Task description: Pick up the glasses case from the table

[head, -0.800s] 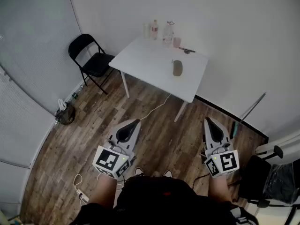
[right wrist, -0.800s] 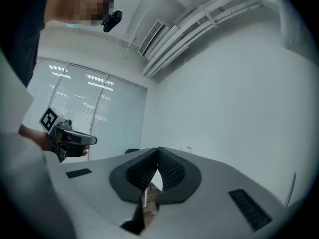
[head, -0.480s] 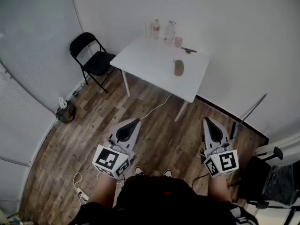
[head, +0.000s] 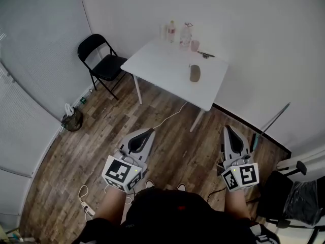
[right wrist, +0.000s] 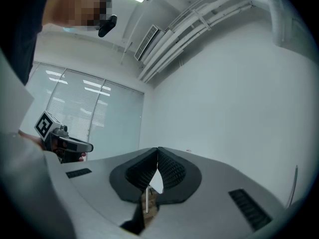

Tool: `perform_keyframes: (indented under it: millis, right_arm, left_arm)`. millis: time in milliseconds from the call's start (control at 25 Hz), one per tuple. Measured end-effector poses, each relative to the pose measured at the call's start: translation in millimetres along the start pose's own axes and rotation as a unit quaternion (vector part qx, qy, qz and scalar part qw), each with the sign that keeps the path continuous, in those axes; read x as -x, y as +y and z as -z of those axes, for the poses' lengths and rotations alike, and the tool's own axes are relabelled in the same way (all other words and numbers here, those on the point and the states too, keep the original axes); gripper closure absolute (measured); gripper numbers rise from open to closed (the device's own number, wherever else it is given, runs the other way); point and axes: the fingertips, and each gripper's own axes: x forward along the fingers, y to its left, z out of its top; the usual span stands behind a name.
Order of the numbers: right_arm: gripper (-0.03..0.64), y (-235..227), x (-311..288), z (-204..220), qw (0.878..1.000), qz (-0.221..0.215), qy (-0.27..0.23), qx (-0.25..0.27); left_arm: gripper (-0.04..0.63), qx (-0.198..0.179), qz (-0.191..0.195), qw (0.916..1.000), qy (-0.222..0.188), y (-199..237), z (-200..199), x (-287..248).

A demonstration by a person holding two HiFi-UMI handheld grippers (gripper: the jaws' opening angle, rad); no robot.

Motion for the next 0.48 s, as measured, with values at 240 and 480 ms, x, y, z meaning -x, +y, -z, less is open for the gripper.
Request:
perform_keyframes:
  millis: [240,480]
  right_arm:
    - [0.595,-13.2,11.4,2.4,1.0,-0.006,0.004,-0.003]
    - [0.595,-50.1,29.4,16.5,1.0,-0.007,0.016,-0.014]
  left_arm:
    - [0.572,0.0,0.002,1.0,0.002,-16.8,0.3,-9.7]
    - [0.572,0.005,-0.011,0.9999,0.009,-42.5,10.5,-28.9]
